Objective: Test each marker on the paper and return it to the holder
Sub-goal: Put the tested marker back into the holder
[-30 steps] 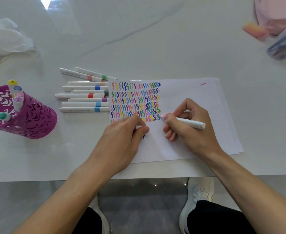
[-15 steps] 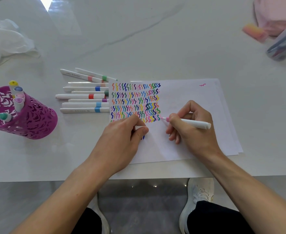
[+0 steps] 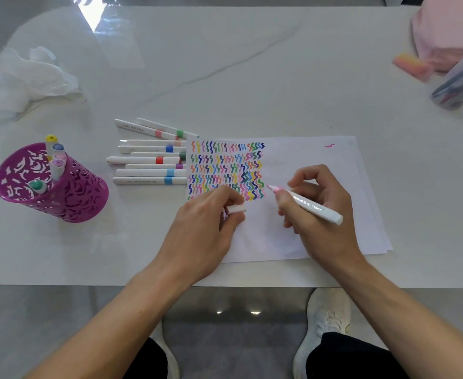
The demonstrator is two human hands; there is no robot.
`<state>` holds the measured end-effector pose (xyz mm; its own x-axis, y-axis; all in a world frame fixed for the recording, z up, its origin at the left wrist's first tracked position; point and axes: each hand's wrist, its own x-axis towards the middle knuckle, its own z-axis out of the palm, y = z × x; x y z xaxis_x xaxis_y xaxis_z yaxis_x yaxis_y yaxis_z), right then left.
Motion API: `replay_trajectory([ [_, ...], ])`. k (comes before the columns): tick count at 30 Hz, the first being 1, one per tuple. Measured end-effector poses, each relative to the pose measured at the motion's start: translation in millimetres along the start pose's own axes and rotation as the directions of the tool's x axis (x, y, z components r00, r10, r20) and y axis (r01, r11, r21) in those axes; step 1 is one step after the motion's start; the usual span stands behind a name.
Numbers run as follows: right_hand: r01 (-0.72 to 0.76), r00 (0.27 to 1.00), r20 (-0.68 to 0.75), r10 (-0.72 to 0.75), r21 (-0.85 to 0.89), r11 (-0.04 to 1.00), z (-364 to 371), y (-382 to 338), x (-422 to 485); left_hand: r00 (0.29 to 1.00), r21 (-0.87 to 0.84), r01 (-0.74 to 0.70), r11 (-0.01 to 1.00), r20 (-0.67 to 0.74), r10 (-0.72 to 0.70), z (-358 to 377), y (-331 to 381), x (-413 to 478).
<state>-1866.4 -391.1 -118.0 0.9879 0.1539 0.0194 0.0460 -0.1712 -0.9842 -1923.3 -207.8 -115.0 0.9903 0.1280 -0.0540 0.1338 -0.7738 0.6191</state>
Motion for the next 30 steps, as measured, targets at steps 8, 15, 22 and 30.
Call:
replay_trajectory([
  [8,-0.026,0.986,0.169,0.009,0.099,0.995,3.0,-7.9,-2.9,0.992,-0.329,0.107,0.938,-0.033,-0.124,-6.3,2.8,0.3],
  [15,-0.102,0.984,0.169,0.06,0.252,0.962,4.6,-11.7,-2.7,0.991,-0.441,0.12,0.889,-0.002,-0.135,-5.8,5.2,2.4],
  [22,-0.086,0.982,0.181,0.048,0.207,0.975,3.6,-11.9,-3.0,0.993,-0.456,0.118,0.882,0.034,-0.115,-8.7,7.0,1.9],
  [30,-0.123,0.976,0.208,0.071,0.252,0.96,2.2,-17.7,-0.7,0.997,-0.368,0.074,0.927,0.035,-0.065,-11.0,7.9,0.3],
])
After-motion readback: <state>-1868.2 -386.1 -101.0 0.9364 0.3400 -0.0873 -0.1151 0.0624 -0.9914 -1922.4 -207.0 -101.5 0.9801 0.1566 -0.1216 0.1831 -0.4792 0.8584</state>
